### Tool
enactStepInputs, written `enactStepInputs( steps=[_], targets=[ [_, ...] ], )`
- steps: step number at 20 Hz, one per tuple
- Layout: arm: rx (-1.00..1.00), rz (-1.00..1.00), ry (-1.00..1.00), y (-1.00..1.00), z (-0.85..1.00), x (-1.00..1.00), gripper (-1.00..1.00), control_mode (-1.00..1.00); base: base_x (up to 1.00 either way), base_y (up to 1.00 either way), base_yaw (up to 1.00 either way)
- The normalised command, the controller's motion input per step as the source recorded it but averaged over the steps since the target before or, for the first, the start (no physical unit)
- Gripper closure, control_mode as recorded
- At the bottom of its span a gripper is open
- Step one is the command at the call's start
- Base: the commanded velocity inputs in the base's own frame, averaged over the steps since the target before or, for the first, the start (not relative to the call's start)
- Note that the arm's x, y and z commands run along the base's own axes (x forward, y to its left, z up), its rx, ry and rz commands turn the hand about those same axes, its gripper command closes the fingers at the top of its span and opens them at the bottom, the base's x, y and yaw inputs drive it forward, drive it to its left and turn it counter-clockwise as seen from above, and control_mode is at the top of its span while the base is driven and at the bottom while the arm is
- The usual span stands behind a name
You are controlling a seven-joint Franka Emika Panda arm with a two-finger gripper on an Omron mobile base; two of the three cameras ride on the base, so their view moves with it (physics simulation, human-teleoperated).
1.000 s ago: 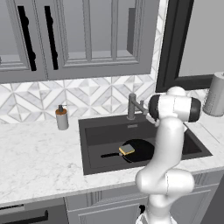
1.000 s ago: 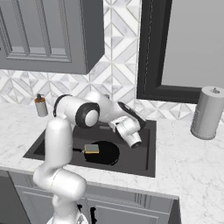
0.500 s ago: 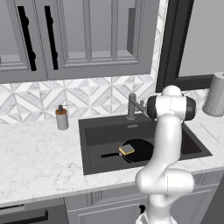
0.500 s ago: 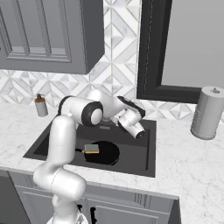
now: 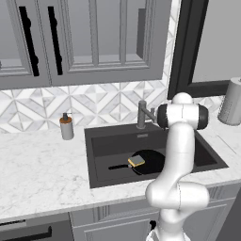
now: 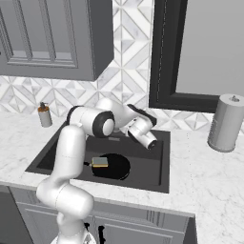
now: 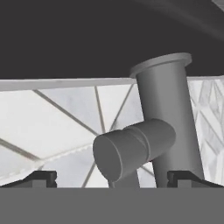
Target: Pick the pan and sponge and place them into the sink. Then turn on the water.
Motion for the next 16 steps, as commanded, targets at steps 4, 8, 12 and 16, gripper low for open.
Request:
enactStepInputs(
  steps=[4, 8, 12, 16],
  targets=[
    [0.00, 0.00, -0.01, 0.02, 0.00, 0.17, -1.00, -1.00, 0.00, 0.00, 0.00],
    [0.00, 0.00, -0.05, 0.00, 0.04, 0.35, -1.00, -1.00, 0.00, 0.00, 0.00],
    [0.00, 0.00, -0.06, 0.00, 0.04, 0.35, -1.00, -1.00, 0.00, 0.00, 0.00],
    [0.00, 0.00, -0.01, 0.00, 0.00, 0.29, -1.00, -1.00, 0.00, 0.00, 0.00]
  ],
)
